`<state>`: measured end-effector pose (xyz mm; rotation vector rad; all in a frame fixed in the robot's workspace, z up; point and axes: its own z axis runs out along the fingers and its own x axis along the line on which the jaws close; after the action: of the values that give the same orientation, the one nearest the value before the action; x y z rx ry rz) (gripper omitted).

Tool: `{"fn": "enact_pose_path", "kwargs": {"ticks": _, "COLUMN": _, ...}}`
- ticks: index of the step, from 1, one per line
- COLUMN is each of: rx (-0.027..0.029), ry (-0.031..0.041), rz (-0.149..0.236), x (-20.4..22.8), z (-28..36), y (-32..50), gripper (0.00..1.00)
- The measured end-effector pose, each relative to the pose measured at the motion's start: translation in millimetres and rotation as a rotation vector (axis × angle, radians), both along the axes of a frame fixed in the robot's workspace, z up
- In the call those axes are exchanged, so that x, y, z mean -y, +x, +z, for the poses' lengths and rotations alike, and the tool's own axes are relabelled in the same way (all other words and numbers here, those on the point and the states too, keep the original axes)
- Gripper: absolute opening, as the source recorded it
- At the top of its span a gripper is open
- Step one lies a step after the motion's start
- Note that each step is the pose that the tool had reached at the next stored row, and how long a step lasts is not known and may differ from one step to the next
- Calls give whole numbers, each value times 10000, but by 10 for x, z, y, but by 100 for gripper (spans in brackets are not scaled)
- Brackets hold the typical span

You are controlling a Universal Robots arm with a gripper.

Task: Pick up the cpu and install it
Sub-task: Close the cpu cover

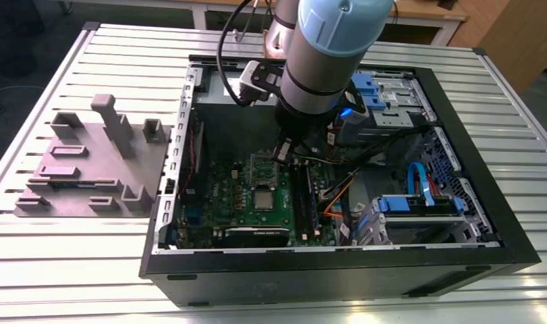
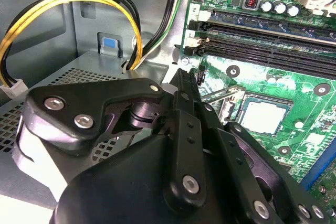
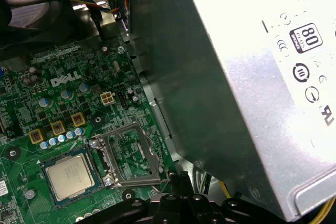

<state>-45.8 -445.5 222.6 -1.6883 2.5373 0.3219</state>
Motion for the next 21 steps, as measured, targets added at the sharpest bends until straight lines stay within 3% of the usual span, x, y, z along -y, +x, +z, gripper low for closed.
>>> {"fn": "enact_pose_path", "kwargs": {"ticks": 11, "rx": 0, "ry": -24, "rz": -1, "x": 0, "z": 4, "y": -2, "gripper": 10}}
{"fn": "enact_pose_path", "kwargs": {"ticks": 19, "rx": 1, "ry": -267, "rz": 0, "x": -1, "z": 65, "y": -16, "gripper": 10}}
{"fn": "enact_pose_path", "kwargs": {"ticks": 21, "rx": 0, "ry": -407, "rz": 0, "x": 0, "z": 73, "y": -19, "gripper": 10}}
